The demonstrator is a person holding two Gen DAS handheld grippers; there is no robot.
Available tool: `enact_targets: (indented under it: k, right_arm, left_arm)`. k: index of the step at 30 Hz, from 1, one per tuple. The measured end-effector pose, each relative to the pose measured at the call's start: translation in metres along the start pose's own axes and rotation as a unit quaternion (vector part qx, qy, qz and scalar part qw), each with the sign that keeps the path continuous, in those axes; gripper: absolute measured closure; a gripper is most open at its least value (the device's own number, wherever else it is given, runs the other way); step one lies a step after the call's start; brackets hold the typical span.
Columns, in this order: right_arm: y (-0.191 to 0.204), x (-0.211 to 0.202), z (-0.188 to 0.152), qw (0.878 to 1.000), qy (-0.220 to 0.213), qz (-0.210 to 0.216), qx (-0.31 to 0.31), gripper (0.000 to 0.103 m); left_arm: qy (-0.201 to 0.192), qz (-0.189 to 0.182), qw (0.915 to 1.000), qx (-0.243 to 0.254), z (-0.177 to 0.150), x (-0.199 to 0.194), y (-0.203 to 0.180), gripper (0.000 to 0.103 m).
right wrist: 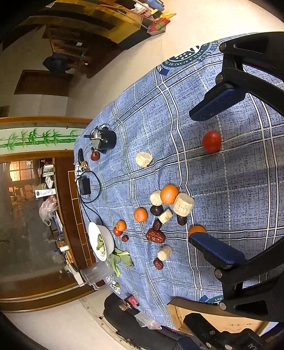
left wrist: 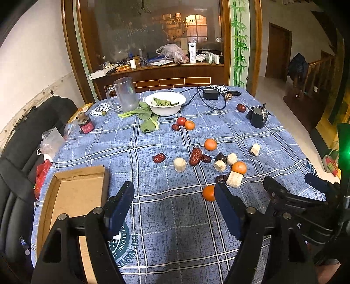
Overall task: Organize fruits
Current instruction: 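Grasp a tangerine with the left gripper while the right gripper grasps a beige root chunk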
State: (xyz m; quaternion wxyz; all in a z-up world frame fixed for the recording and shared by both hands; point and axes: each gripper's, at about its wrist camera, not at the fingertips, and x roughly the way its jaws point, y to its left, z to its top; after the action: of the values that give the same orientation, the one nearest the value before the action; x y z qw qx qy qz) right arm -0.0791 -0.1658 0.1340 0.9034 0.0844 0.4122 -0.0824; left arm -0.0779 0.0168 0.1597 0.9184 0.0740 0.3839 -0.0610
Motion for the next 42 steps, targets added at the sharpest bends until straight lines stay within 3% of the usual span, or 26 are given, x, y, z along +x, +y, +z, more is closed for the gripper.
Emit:
enact_targets:
  k: [17,28,34,42]
  right_arm:
    - [0.004,0.016,0.001,1.0,0.015,0.004,-0.007,0.001]
    - [-0.004,0.052,-0.011,0.998,0.062,0.013,-0.006,0.001]
    - [-0.008,0.071,-0.011,0.996,0.079,0.031,-0.004,0.003]
    - [-0.018,0.082,0.011,0.996,0.07,0.055,0.002,0.007]
  left_arm:
    - [0.022,-0.007,0.9997,0.001,0.003,0.019,-0.004,0.028]
    - [0.099,-0.023,0.9937,-0.047,-0.011,0.079,0.026,0.028]
    - [0.139,-0.065,0.9866,-0.054,-0.023,0.112,0.025,0.028]
    - [0.152,-0.145,0.9775,-0.022,-0.02,0.137,-0.011,0.03]
